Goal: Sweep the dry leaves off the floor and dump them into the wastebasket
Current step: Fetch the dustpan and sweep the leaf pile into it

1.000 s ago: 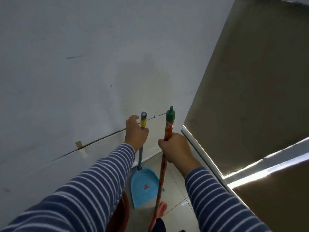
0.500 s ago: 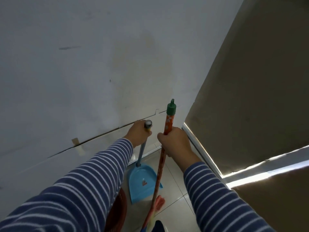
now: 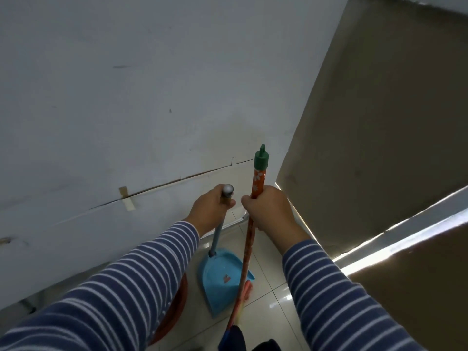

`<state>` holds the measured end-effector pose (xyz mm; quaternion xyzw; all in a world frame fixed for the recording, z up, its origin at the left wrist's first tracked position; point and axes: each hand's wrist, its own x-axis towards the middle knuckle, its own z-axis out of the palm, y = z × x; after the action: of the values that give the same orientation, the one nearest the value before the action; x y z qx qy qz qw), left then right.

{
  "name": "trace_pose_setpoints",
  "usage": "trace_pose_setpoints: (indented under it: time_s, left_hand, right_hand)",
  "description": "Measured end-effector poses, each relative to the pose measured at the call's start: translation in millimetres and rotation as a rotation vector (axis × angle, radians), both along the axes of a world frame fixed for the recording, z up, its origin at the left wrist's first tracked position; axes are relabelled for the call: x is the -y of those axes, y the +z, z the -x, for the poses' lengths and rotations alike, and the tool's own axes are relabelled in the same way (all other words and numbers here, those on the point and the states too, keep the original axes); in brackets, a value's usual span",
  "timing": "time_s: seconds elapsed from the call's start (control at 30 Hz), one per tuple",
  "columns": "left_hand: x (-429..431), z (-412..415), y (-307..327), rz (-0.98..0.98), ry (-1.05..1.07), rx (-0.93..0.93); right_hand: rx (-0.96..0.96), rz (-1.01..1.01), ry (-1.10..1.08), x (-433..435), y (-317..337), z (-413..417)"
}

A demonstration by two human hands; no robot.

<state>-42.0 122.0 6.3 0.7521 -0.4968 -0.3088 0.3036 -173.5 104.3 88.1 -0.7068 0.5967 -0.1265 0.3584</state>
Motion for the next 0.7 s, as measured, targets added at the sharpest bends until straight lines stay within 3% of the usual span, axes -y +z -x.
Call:
trace_pose_setpoints:
  time_s: [0.23, 0.47, 0.7]
  left_hand:
    - [-80, 71, 13, 0.108, 0.231, -0.1]
    - [-177, 137, 5, 0.149, 0.413, -0.06]
    - [-272, 162, 7, 0.184, 0.566, -0.122]
  right_hand:
    - [0.058, 0.042, 0.106, -56, 17, 81]
    - [0.069, 0.021, 0.283, -131, 23, 162]
    - [0.01, 0.046, 0.477, -191, 24, 180]
